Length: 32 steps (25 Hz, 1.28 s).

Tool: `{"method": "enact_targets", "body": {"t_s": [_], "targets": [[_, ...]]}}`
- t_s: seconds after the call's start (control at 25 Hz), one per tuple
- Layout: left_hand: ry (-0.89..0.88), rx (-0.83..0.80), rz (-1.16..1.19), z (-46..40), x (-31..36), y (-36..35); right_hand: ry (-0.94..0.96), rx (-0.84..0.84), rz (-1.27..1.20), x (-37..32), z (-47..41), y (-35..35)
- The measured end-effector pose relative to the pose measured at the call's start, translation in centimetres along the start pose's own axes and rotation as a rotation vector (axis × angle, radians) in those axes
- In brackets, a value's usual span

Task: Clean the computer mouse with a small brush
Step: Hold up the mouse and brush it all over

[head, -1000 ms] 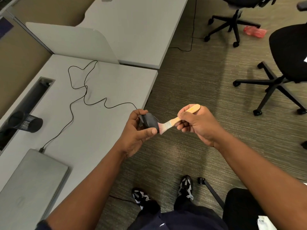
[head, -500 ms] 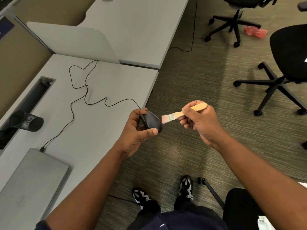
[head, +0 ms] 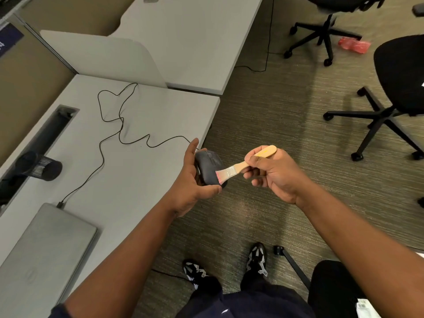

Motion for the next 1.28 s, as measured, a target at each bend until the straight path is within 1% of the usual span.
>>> {"method": "enact_targets", "body": {"t_s": [0.16,0.36,0.48,0.64,0.8,0.96,1.08,1.2,1.28], "targets": [[0.015,-0.009,-0.015,0.1,-0.9,0.3,0.076,0.064,0.089,0.1,-0.2,0.4],[0.054,-0.027,-0.047,0.2,-2.1,0.1,0.205,0.092,0.310,-0.2,-0.4,1.0],[0.069,-0.025,-0.055,0.1,-2.2,-0.3,0.292,0.074,0.302,-0.5,-0.3,0.6],[0.047,-0.013,-0.042,0.1,-2.2,-0.1,0.413,-0.003,0.316,-1.4,-0.2,0.0],[0.051,-0.026,-0.017,0.3,-2.0,-0.1,0.512,-0.046,0.506,-2.0,-0.1,-0.8],[0.042,-0.017,-0.028,0.2,-1.5,0.0,0.535,-0.132,0.710,-1.9,0.1,-1.6],[0.052,-0.007,-0.051,0.1,-1.5,0.3,0.529,-0.193,0.733,-2.0,0.3,-1.7],[0.054,0.004,-0.065,0.2,-1.8,0.4,0.431,-0.291,0.748,-1.7,0.3,-1.8],[0.067,0.007,-0.070,0.3,-2.1,0.5,0.397,-0.312,0.737,-1.8,0.2,-1.4]]}}
Point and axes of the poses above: each hand's wrist, its own z-axis away from the middle knuckle, its own y-axis out of the back of the hand, x = y × z, the point moved 6 cm from there along -z, towards the middle knuckle, and after that the axes turned 9 degrees about y, right-handed, at the moved point
